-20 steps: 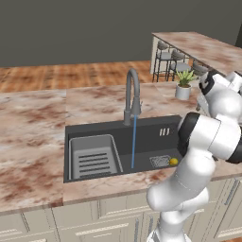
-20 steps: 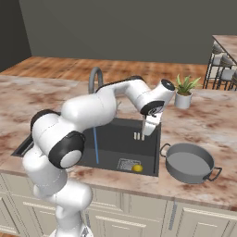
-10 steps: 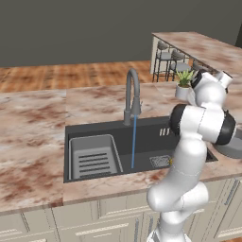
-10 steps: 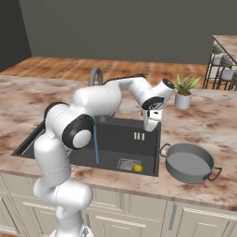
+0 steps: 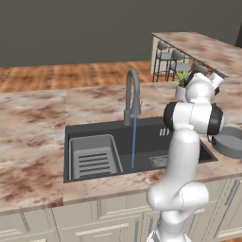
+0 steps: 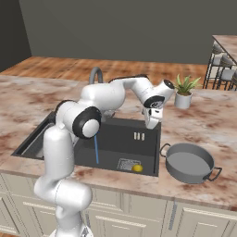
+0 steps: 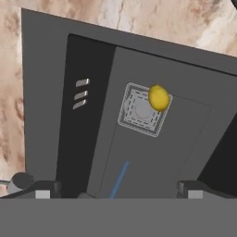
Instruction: Dump the lemon from the pot into the sink. Then turn on the water and wash the lemon. Then turn off the water and put the lemon back in the pot.
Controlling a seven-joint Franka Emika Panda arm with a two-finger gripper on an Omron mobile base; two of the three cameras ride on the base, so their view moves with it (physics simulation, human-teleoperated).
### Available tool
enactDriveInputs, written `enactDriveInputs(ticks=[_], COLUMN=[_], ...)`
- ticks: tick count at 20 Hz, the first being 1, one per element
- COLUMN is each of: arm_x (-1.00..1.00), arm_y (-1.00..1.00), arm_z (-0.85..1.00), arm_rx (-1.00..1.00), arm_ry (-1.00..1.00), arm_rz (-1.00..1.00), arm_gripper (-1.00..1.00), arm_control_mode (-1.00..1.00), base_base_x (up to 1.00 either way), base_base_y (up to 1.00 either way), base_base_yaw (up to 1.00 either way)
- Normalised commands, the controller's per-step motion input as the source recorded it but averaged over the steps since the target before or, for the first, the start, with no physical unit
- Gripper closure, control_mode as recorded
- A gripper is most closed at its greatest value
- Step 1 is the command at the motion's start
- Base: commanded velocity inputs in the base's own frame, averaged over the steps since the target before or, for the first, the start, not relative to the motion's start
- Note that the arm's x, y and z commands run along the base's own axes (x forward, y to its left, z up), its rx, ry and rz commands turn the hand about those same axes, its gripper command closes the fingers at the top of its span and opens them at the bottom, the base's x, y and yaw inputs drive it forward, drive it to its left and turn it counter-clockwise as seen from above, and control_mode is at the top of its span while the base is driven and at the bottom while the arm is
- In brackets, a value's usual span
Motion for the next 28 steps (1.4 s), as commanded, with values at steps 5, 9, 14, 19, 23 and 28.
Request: enactDriveInputs(ticks=[5,9,14,19,23,28], arm_x=[0.18,0.04,0.00,0.03,0.08,0.11], arm_y=[0.11,0.28,0.39,0.28,0.23,0.03], arm_z=[-0.24,-0.32,-0.25,-0.15,-0.10,-0.05], arm_rx=[0.00,0.00,0.00,0.00,0.00,0.01], arm_ry=[-0.01,-0.09,-0.15,-0.15,-0.14,-0.12], arm_rz=[0.00,0.00,0.00,0.00,0.00,0.00], arm_gripper=[-1.00,-1.00,-1.00,-1.00,-1.00,-1.00], arm_control_mode=[-1.00,-1.00,-1.00,-1.00,-1.00,-1.00], base_base_x=[0.00,0.00,0.00,0.00,0.00,0.00], base_base_y=[0.00,0.00,0.00,0.00,0.00,0.00], base_base_yaw=[0.00,0.00,0.00,0.00,0.00,0.00])
